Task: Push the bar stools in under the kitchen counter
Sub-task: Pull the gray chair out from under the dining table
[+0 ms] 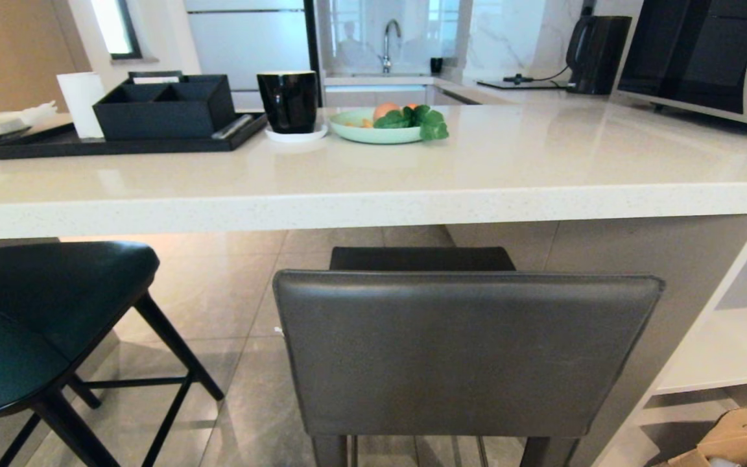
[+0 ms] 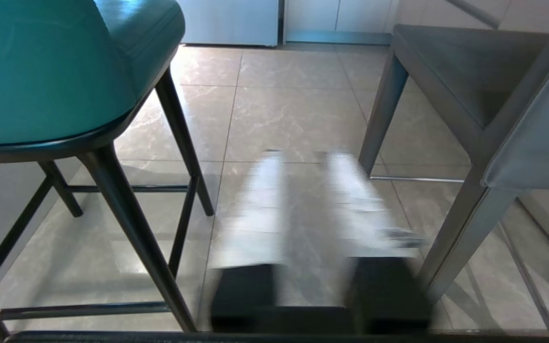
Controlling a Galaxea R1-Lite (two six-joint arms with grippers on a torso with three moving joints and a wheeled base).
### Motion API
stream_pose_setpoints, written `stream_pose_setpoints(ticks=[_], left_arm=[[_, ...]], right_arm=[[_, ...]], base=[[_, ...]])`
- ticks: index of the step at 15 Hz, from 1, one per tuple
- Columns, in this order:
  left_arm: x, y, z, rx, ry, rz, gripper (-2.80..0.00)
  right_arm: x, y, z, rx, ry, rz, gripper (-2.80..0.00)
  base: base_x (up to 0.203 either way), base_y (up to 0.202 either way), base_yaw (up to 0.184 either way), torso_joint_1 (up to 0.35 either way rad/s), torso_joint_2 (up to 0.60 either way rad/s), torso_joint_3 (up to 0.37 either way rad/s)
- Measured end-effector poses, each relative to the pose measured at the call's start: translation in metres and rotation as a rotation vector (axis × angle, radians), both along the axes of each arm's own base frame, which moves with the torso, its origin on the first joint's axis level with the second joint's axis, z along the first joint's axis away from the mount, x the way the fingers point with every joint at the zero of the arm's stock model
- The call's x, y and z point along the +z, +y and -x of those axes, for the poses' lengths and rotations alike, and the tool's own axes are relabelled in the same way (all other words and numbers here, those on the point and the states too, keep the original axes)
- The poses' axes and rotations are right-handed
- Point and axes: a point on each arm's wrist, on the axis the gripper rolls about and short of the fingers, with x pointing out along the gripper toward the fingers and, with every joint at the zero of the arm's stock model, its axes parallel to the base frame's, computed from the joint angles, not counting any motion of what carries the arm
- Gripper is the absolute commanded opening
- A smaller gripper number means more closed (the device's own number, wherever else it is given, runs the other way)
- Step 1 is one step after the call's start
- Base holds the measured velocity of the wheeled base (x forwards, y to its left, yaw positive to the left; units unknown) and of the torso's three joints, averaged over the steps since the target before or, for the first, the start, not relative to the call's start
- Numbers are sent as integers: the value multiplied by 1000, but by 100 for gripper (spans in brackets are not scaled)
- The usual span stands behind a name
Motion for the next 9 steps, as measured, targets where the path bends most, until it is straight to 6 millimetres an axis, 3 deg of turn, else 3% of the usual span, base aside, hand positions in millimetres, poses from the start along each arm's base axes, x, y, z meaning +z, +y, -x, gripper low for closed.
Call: stream_pose_setpoints(ticks=[9], left_arm=[[0, 0, 0, 1, 4, -5, 0]], right_arm=[[0, 0, 0, 0, 0, 1, 0]], base=[[0, 0, 0, 0, 0, 0]])
